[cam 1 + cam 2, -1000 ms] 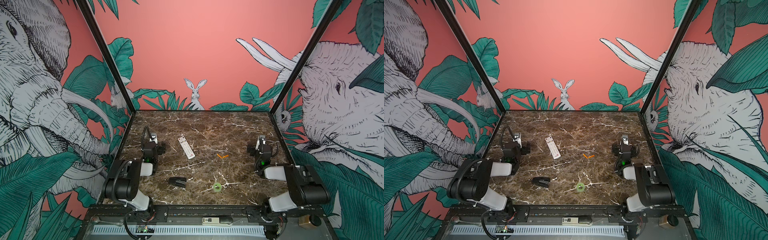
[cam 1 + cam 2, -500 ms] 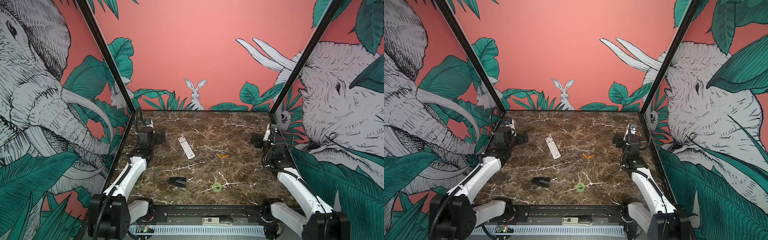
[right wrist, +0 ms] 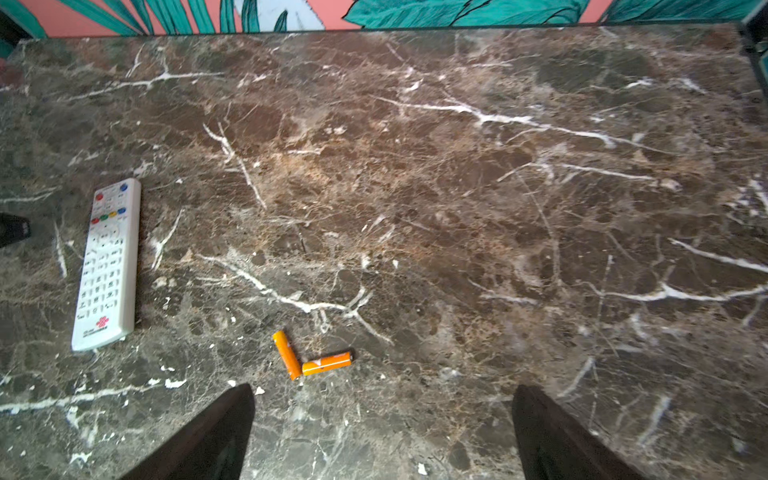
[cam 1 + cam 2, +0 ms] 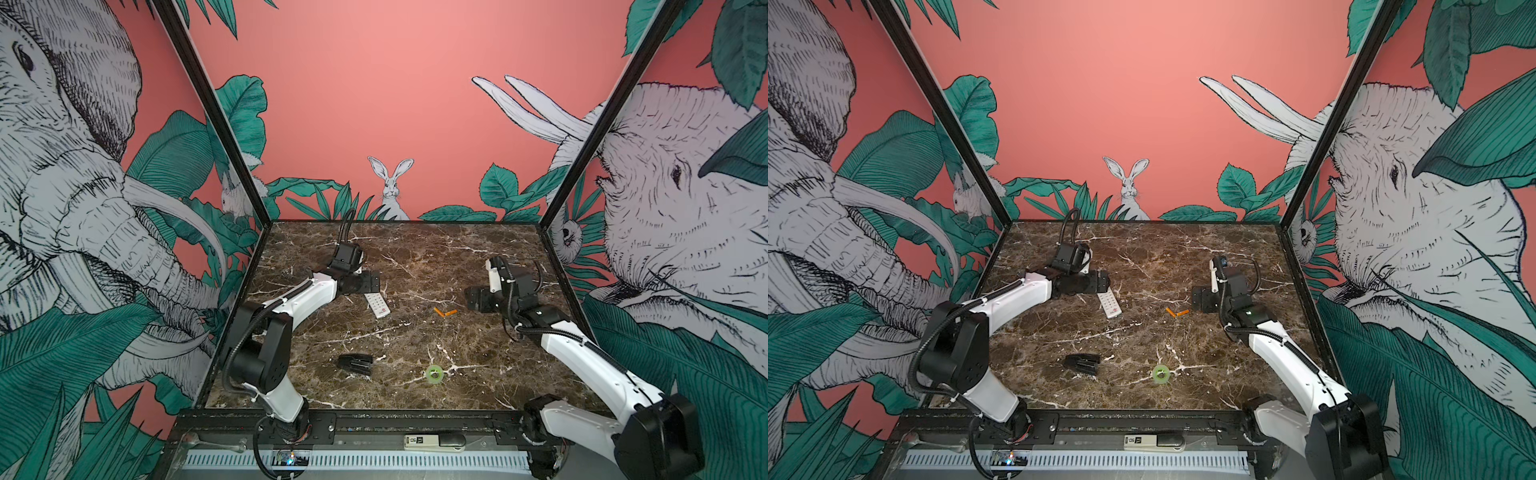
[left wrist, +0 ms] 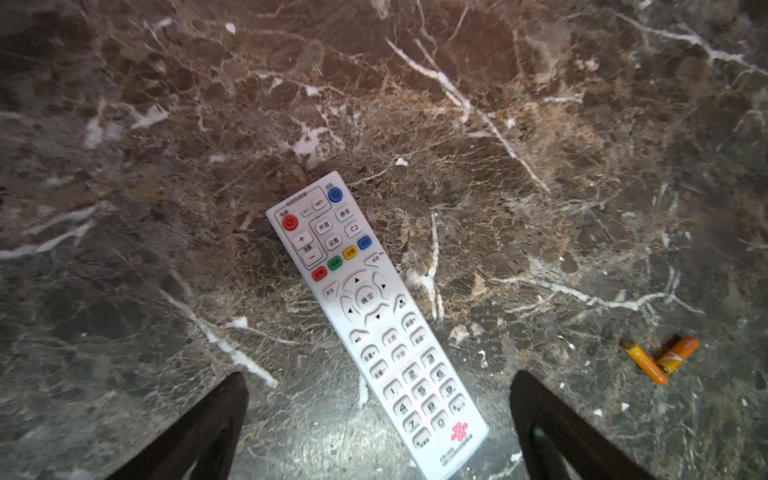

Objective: Load the batteries into the remote control
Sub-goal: 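Lower the left gripper onto the white remote while the right gripper advances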

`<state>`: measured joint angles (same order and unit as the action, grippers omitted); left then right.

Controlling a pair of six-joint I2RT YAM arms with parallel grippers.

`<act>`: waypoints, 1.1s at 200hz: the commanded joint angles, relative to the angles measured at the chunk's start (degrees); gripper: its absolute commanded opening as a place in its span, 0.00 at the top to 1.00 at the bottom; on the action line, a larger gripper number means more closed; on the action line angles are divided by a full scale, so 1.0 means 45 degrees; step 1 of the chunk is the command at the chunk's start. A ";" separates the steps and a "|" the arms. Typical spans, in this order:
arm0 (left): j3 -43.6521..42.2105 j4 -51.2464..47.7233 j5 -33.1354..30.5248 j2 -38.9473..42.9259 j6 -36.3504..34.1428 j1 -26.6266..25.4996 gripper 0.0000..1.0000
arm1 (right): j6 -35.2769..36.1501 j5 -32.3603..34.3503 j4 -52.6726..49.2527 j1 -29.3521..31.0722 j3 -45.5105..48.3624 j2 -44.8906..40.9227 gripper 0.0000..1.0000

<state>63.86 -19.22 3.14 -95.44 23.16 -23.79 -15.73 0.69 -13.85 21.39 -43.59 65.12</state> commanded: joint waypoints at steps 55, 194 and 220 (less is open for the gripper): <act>0.1510 -0.0872 -0.1423 -0.1609 0.1355 -0.0613 0.00 | 0.0630 -0.0597 0.0549 0.0578 -0.0126 0.1115 0.01; 0.2495 -0.1293 -0.2880 -0.3223 0.2080 -0.1329 0.07 | 0.1079 -0.0826 0.0810 0.0539 0.0095 0.0641 0.01; 0.2442 -0.1295 -0.2829 -0.3364 0.2173 -0.1373 0.09 | 0.1062 -0.0826 0.0860 0.0521 0.0137 0.0620 0.01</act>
<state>73.89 -23.70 -8.51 -110.41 31.55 -29.50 -11.16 -2.61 -11.84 23.64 -43.72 68.84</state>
